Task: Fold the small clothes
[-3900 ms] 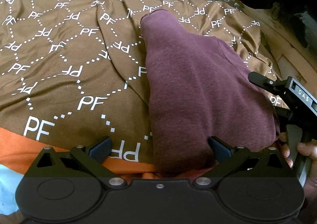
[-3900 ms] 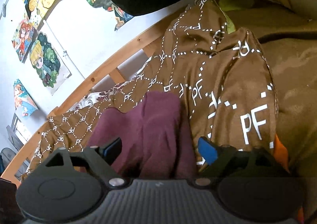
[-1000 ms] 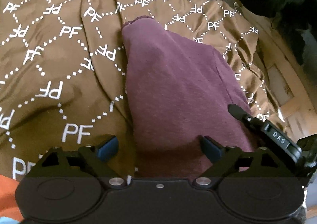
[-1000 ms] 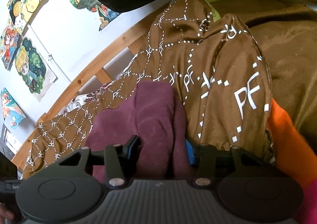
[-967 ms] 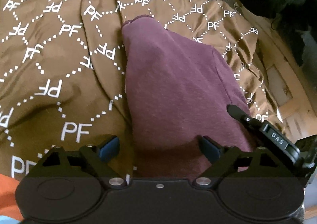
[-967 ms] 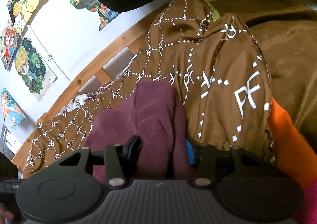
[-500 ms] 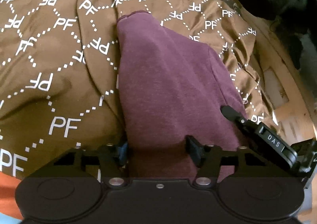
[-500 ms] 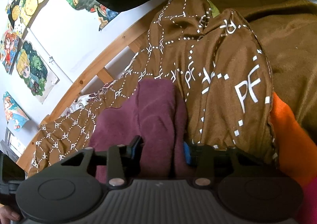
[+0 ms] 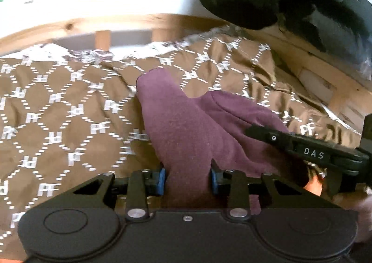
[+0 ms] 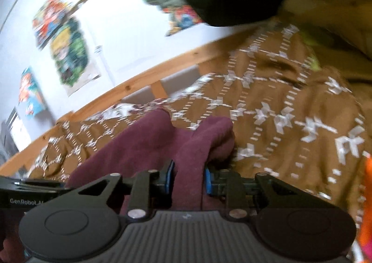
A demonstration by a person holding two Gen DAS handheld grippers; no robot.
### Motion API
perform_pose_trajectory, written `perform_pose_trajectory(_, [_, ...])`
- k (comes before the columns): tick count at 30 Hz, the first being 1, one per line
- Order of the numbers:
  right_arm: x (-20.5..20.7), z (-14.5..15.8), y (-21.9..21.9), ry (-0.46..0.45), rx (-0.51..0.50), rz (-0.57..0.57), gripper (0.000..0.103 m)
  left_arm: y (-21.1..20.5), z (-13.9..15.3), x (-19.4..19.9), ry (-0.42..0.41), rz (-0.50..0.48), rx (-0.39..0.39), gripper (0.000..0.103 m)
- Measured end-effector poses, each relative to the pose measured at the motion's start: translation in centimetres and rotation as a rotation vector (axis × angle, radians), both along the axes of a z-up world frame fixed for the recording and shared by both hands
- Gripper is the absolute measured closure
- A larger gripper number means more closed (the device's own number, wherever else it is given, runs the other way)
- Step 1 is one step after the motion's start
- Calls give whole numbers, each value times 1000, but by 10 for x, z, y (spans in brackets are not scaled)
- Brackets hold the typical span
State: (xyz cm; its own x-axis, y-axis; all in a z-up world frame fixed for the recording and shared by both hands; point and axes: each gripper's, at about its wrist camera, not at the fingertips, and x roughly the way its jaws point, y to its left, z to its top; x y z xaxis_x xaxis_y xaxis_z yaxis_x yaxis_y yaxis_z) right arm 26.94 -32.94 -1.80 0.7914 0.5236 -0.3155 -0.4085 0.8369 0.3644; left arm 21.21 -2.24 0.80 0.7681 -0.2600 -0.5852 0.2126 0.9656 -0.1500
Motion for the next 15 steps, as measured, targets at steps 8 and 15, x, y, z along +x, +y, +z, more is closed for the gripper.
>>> perform_pose_trajectory(8, [8, 25, 85, -164, -119, 131, 74, 47, 1, -13, -136, 155, 85, 66])
perform_pose_trajectory(15, [28, 24, 128, -191, -148, 188, 75, 74, -15, 1, -97, 262, 110, 65])
